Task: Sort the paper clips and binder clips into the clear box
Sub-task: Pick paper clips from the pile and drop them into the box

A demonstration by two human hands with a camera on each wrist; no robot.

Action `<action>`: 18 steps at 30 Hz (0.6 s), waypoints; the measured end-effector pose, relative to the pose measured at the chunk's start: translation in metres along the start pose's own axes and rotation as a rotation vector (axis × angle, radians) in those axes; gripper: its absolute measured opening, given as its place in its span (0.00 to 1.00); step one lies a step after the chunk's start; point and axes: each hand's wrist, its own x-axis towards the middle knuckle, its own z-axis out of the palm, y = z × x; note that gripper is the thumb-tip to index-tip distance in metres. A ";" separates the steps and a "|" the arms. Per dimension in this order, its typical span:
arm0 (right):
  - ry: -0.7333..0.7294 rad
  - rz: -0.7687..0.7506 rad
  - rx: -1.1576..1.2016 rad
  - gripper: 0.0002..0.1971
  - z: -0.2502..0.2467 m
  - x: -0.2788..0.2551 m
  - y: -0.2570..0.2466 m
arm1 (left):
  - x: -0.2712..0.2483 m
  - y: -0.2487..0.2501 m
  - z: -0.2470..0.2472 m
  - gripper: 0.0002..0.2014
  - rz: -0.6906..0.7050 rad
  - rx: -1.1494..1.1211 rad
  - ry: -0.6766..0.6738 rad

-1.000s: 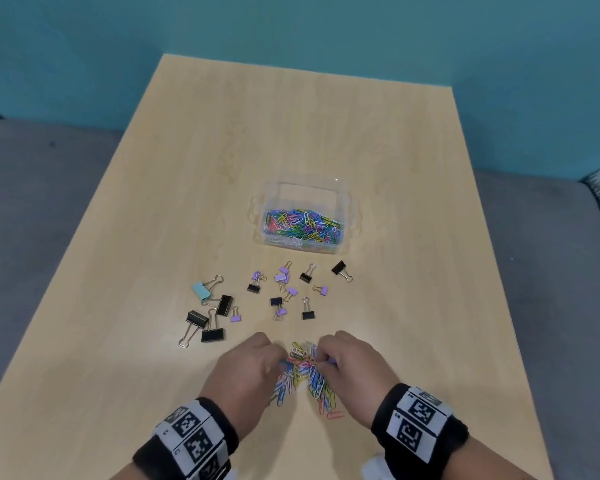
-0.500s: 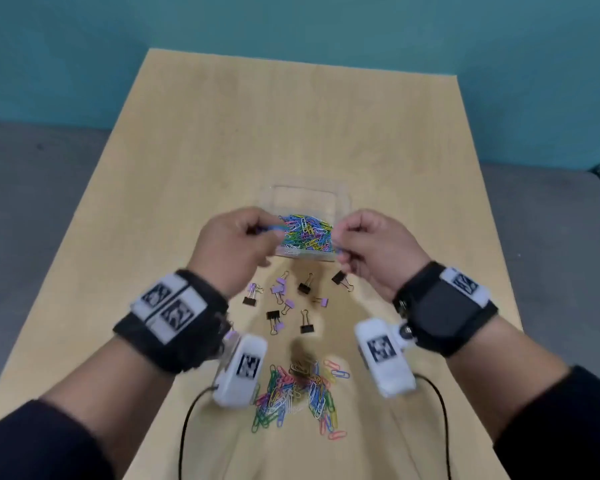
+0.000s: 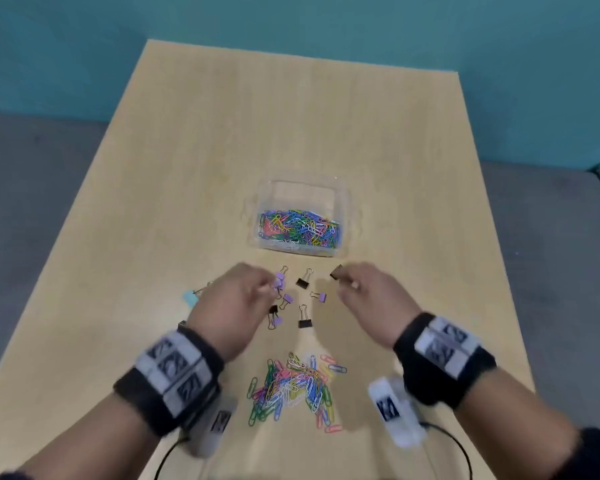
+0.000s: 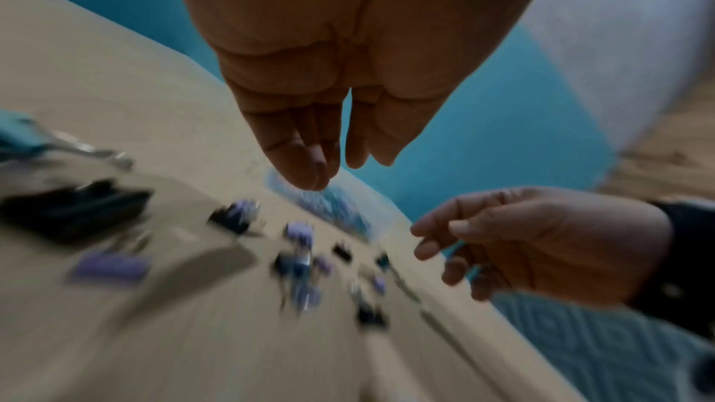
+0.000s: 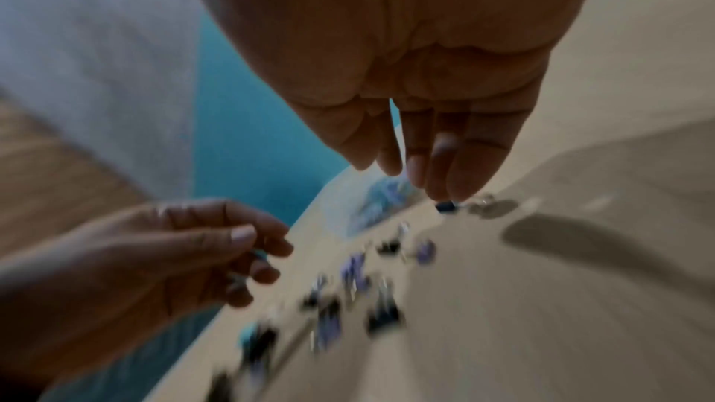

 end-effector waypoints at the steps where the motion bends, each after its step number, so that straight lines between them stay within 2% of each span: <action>1: -0.067 -0.038 -0.112 0.16 0.010 -0.019 0.003 | -0.021 -0.002 0.009 0.11 0.067 0.033 -0.045; 4: -0.232 -0.158 -0.393 0.28 0.042 -0.065 0.010 | -0.065 -0.008 0.040 0.12 0.213 0.193 -0.176; 6: -0.264 -0.205 -0.473 0.35 0.061 -0.087 0.011 | -0.079 -0.010 0.058 0.17 0.259 0.339 -0.244; 8: -0.225 -0.227 -0.506 0.33 0.072 -0.104 0.010 | -0.087 -0.012 0.069 0.23 0.302 0.447 -0.283; 11: -0.131 -0.267 -0.499 0.30 0.080 -0.118 0.012 | -0.098 -0.015 0.066 0.21 0.357 0.403 -0.226; 14: -0.156 -0.162 -0.416 0.31 0.079 -0.127 0.020 | -0.114 -0.025 0.054 0.29 0.192 0.329 -0.172; 16: -0.151 -0.065 -0.370 0.35 0.080 -0.132 0.024 | -0.123 -0.031 0.053 0.39 0.064 0.295 -0.188; 18: -0.151 -0.020 -0.321 0.39 0.088 -0.131 0.023 | -0.125 -0.032 0.058 0.42 0.018 0.299 -0.218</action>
